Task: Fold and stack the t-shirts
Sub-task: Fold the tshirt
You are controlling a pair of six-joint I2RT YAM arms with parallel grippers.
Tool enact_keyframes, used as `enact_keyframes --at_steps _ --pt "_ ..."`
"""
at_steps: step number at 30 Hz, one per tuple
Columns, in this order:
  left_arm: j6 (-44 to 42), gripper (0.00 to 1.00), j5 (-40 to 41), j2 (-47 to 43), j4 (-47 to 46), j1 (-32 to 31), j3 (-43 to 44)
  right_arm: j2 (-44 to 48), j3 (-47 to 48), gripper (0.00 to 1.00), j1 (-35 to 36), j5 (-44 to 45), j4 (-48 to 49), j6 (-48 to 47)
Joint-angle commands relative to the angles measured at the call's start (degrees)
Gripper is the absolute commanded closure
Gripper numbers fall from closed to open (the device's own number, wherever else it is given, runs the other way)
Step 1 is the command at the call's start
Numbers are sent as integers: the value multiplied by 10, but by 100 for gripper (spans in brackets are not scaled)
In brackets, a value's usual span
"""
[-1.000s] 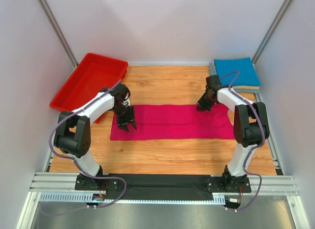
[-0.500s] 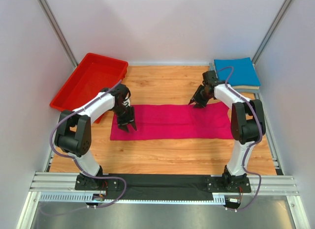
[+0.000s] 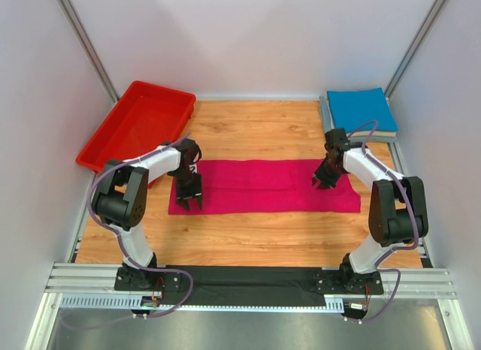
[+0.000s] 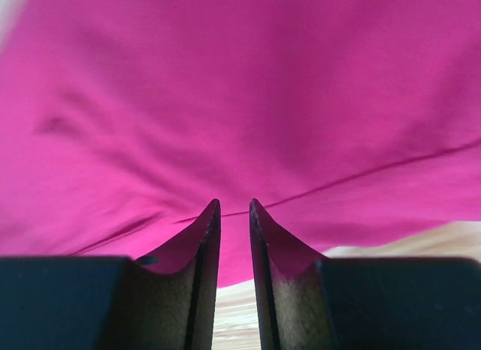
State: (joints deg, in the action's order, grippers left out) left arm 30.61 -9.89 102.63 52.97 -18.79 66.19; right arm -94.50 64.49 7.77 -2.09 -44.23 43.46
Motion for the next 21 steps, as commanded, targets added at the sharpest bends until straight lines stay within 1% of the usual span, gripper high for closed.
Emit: enact_keyframes --at_steps 1,6,12,17,20,21 --pt "-3 48 41 15 -7 -2 -39 1 -59 77 -9 60 27 7" --pt "14 48 60 18 -9 -2 -79 -10 -109 77 -16 109 33 16" --pt "34 47 76 -3 27 -2 -84 22 -127 74 -16 146 26 4" --pt "70 46 73 -66 59 -2 -97 33 -103 73 -16 184 -3 -29" --pt "79 45 66 -111 78 -2 -78 44 -89 70 -17 191 -23 -19" --pt "80 45 61 -126 78 -2 -60 56 -83 69 -16 186 -25 -14"
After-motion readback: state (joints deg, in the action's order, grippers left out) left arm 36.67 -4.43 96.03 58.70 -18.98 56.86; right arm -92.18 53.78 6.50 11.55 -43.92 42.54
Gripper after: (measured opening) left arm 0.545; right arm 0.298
